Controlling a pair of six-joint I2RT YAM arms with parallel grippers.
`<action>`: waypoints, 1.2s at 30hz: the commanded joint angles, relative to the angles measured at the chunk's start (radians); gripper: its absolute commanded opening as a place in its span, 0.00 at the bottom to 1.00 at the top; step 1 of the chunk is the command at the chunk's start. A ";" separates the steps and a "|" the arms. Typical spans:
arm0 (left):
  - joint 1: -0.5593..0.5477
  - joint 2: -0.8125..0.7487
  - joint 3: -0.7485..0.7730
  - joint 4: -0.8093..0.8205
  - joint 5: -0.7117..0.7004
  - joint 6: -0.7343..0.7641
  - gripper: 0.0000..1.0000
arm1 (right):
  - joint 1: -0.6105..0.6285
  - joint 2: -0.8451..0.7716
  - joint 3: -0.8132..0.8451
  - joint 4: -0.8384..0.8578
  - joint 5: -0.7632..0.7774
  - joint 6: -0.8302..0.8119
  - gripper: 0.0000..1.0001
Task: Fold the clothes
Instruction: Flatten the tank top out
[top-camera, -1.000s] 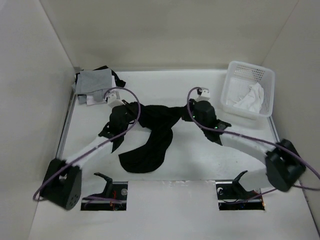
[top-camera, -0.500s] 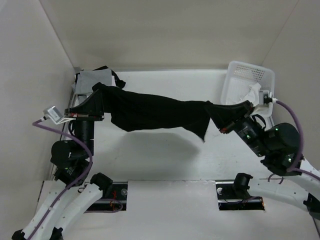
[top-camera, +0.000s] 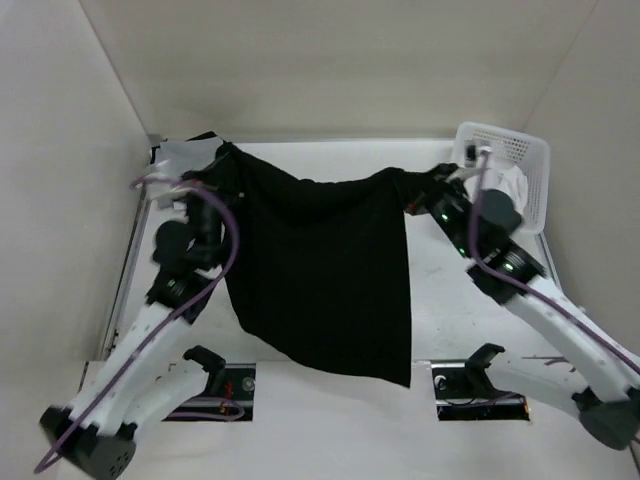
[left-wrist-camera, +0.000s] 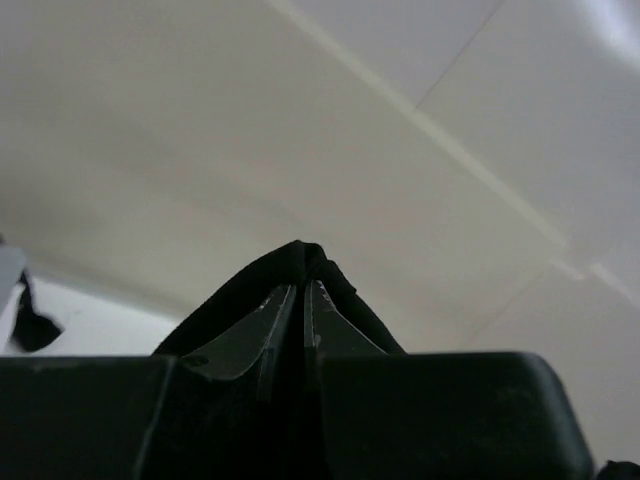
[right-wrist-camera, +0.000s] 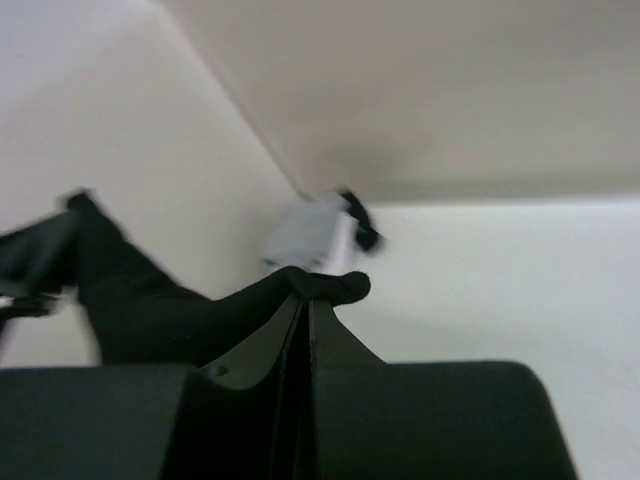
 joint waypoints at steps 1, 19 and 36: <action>0.099 0.386 -0.024 0.129 0.065 -0.023 0.05 | -0.263 0.329 -0.100 0.217 -0.329 0.216 0.06; 0.201 0.899 0.289 0.048 0.092 -0.052 0.56 | -0.382 0.763 0.123 0.197 -0.213 0.234 0.51; 0.378 0.092 -0.501 -0.636 0.001 -0.437 0.47 | 0.111 0.087 -0.645 0.064 0.062 0.277 0.39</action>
